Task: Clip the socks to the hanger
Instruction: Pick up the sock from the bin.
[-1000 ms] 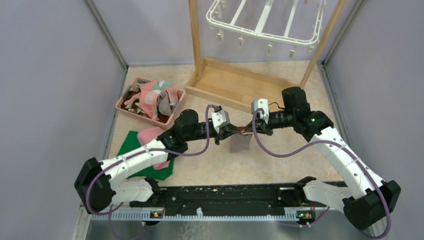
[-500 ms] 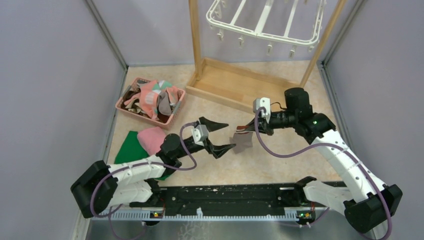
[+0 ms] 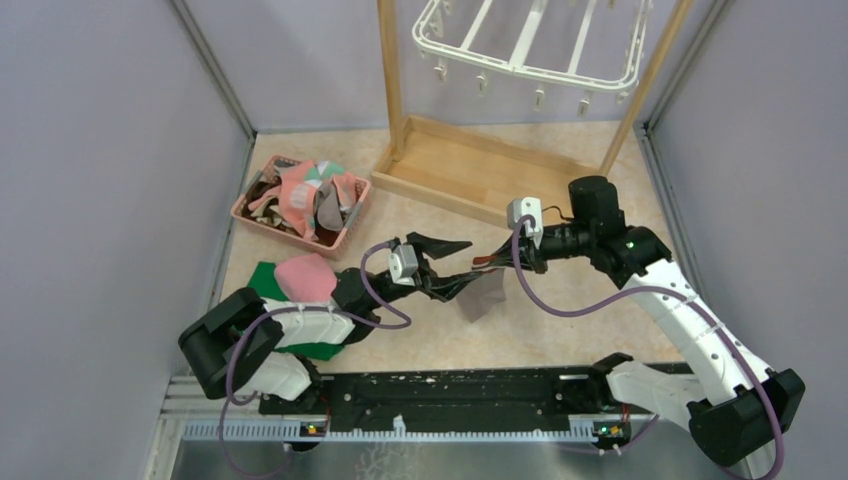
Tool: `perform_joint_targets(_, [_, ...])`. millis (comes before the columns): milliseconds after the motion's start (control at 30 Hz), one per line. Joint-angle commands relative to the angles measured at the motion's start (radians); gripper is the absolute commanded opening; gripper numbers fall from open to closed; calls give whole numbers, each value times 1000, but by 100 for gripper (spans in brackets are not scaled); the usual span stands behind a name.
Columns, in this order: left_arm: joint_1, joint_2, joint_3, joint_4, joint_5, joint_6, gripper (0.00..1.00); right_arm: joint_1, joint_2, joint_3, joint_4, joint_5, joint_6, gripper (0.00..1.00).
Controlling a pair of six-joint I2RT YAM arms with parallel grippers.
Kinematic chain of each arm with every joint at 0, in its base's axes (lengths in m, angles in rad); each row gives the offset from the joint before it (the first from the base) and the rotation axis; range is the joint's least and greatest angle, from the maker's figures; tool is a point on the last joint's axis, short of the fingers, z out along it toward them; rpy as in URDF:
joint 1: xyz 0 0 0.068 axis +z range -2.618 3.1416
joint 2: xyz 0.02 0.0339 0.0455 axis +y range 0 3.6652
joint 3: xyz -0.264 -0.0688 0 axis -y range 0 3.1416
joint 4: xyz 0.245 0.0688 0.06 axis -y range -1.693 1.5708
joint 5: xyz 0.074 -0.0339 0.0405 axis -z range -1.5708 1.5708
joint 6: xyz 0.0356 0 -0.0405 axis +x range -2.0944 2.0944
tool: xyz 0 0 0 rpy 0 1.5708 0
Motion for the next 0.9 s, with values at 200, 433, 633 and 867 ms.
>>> perform_joint_targets(200, [-12,89,50,218,43,-62,53,-5,-12,39,18,-40,8,0])
perform_joint_targets(433, [-12,101,52,238,55,-68,38,-5,-11,36,21,-45,9,0])
perform_joint_targets(633, [-12,101,54,268,65,-74,19,-6,-3,36,20,-54,9,0])
perform_joint_targets(867, [-11,69,21,265,-32,-113,0,-25,-23,39,32,-56,45,42])
